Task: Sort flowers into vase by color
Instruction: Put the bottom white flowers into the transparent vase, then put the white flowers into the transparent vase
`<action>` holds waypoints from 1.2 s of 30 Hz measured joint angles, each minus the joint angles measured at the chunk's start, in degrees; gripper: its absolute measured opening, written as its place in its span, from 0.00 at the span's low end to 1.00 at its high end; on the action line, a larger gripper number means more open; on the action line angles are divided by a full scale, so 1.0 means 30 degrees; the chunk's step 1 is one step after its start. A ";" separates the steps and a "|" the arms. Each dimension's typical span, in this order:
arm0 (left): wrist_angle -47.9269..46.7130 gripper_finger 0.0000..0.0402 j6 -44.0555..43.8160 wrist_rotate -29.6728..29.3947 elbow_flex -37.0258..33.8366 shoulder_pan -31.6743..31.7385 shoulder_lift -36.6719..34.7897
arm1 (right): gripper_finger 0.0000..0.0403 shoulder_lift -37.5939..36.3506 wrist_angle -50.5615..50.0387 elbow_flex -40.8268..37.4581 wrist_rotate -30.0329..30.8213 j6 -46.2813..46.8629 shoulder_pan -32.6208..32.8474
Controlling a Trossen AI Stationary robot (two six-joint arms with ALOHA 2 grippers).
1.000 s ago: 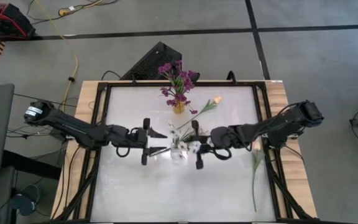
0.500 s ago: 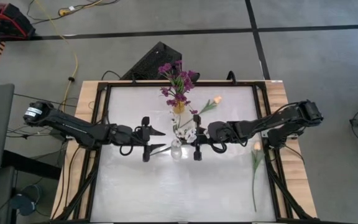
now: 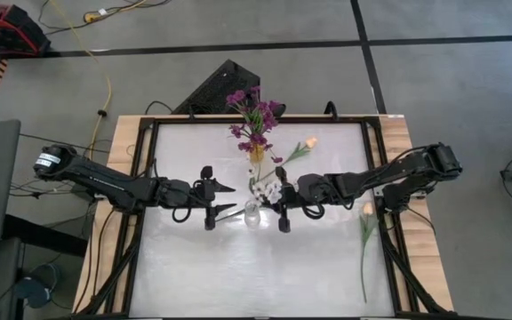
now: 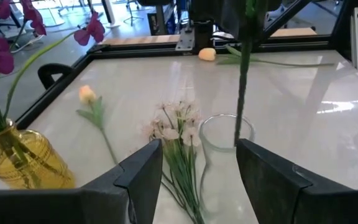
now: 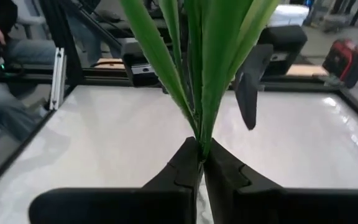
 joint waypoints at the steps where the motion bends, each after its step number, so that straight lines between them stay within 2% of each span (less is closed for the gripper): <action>1: 0.0002 0.49 -0.0043 0.0000 0.0000 0.0000 0.0000 | 0.12 0.0000 -0.0070 0.0005 -0.0008 0.0400 -0.0053; 6: 0.0003 0.49 -0.0121 0.0132 0.0000 0.0000 0.0000 | 0.18 -0.0007 -0.1001 0.0005 -0.0524 0.1144 -0.0266; 11: 0.0003 0.49 -0.0182 0.0138 0.0000 0.0000 0.0000 | 0.35 -0.0007 -0.2968 0.0809 -0.0733 0.1427 -0.0339; 16: -0.0054 0.49 -0.0182 0.0160 0.0000 0.0000 0.0000 | 0.52 -0.0007 -0.7750 0.2681 -0.0743 0.1558 -0.0493; 20: -0.0527 0.49 -0.0225 0.0262 0.0000 0.0000 0.0000 | 0.61 -0.0007 -1.2066 0.4333 -0.0736 0.1697 -0.0558; 30: -0.3145 0.49 -0.0733 0.0168 -0.0007 -0.0007 -0.0768 | 0.63 -0.0007 -2.0326 0.8353 -0.0781 0.2417 -0.0507; 36: -0.6197 0.49 -0.1809 0.0161 -0.0021 -0.0007 -0.1560 | 0.63 -0.0015 -2.3230 0.9650 -0.0935 0.4087 0.0286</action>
